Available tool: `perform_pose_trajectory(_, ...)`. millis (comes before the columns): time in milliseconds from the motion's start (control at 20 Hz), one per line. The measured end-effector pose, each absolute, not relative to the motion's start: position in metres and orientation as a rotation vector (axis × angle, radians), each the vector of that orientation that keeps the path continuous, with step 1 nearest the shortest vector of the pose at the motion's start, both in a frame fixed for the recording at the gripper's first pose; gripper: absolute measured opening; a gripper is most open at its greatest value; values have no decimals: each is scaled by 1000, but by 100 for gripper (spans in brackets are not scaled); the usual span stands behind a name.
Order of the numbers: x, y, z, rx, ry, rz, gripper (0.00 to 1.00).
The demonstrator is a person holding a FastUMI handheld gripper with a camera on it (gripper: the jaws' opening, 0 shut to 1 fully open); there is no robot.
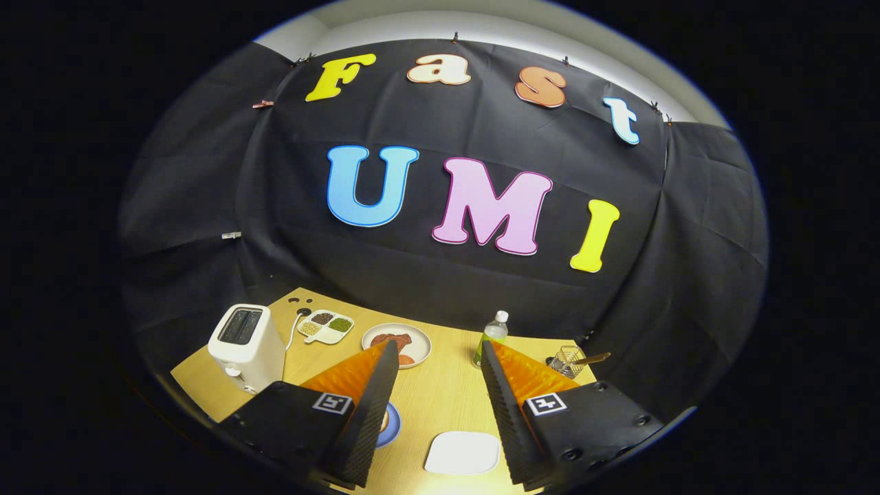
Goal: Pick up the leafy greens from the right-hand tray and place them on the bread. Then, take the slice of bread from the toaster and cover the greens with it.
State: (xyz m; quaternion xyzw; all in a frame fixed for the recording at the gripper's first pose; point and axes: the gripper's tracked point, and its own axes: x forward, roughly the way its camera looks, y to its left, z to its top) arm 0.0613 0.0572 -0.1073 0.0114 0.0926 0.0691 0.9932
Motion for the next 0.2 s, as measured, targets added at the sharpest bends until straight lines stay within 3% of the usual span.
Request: perform_pose_trajectory(200,63,58,-106,24,185,140,76)
